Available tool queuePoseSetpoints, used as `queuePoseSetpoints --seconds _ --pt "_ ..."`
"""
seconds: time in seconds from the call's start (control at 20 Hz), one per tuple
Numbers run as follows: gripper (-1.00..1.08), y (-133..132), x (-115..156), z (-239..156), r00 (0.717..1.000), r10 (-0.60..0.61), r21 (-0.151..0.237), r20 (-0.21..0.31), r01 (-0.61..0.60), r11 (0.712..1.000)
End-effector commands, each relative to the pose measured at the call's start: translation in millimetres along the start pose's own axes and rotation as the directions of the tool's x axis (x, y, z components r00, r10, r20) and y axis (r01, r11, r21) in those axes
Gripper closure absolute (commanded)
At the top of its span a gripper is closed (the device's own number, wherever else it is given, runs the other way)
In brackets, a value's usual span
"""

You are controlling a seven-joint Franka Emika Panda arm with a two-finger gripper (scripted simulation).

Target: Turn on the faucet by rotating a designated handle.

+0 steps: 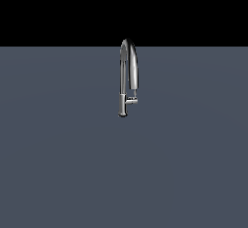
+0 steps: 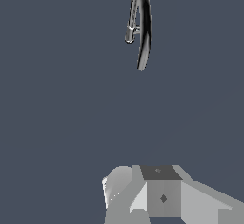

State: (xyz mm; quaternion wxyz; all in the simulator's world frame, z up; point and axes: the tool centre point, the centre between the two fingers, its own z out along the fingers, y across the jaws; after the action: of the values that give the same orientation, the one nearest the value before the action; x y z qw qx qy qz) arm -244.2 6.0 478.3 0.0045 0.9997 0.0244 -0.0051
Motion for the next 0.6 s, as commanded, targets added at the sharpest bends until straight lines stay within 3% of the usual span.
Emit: queuePoseSetpoints --seconds 0.0,0.55 --pt "1.08 0 0 0 1.0 0.0 0.0 0.0 0.0 1.0" --pt "1.08 -1 16 1 0.999 0.032 0.032 0.037 -0.033 0.999"
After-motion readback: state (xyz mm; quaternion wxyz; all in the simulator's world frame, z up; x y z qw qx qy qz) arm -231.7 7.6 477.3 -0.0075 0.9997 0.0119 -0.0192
